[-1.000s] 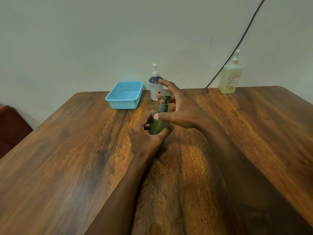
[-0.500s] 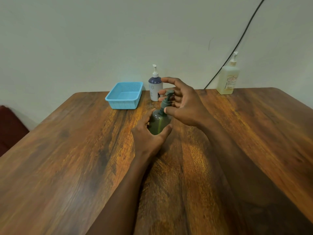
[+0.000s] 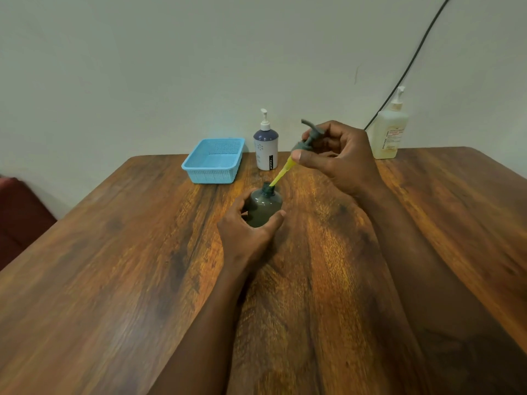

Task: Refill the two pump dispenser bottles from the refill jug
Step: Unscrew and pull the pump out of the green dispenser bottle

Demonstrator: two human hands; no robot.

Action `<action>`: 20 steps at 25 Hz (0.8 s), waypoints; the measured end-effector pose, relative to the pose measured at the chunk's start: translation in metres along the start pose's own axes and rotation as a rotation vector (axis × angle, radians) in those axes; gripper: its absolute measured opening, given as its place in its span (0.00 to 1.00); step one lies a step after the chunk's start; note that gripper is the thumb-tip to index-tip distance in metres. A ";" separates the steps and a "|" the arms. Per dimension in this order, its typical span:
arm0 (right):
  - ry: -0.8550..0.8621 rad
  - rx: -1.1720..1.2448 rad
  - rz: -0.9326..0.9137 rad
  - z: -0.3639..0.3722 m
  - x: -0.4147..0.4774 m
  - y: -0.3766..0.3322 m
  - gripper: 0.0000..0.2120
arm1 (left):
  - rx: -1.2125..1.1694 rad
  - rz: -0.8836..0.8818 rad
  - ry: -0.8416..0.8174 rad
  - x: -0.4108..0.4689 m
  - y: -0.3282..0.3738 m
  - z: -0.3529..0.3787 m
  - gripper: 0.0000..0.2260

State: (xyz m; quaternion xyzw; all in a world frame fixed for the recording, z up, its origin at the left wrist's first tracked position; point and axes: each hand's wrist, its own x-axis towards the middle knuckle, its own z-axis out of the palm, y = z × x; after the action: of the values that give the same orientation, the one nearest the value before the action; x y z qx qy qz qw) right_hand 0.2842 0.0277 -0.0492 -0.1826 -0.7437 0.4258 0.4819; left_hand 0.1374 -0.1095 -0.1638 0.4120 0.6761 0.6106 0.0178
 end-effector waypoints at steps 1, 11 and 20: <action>0.033 0.030 -0.005 -0.001 0.000 -0.001 0.18 | -0.001 -0.001 0.010 0.001 0.000 0.000 0.32; 0.142 0.309 0.087 -0.019 0.004 0.008 0.19 | -0.023 0.005 0.028 0.007 -0.002 -0.001 0.30; 0.071 0.149 0.207 -0.028 -0.005 0.037 0.14 | -0.029 0.049 -0.032 0.009 -0.002 0.009 0.30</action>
State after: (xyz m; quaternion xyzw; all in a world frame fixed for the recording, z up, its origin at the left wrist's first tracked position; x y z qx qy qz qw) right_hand 0.3054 0.0584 -0.0768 -0.2370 -0.6698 0.5205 0.4736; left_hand 0.1351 -0.0969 -0.1639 0.4380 0.6565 0.6138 0.0194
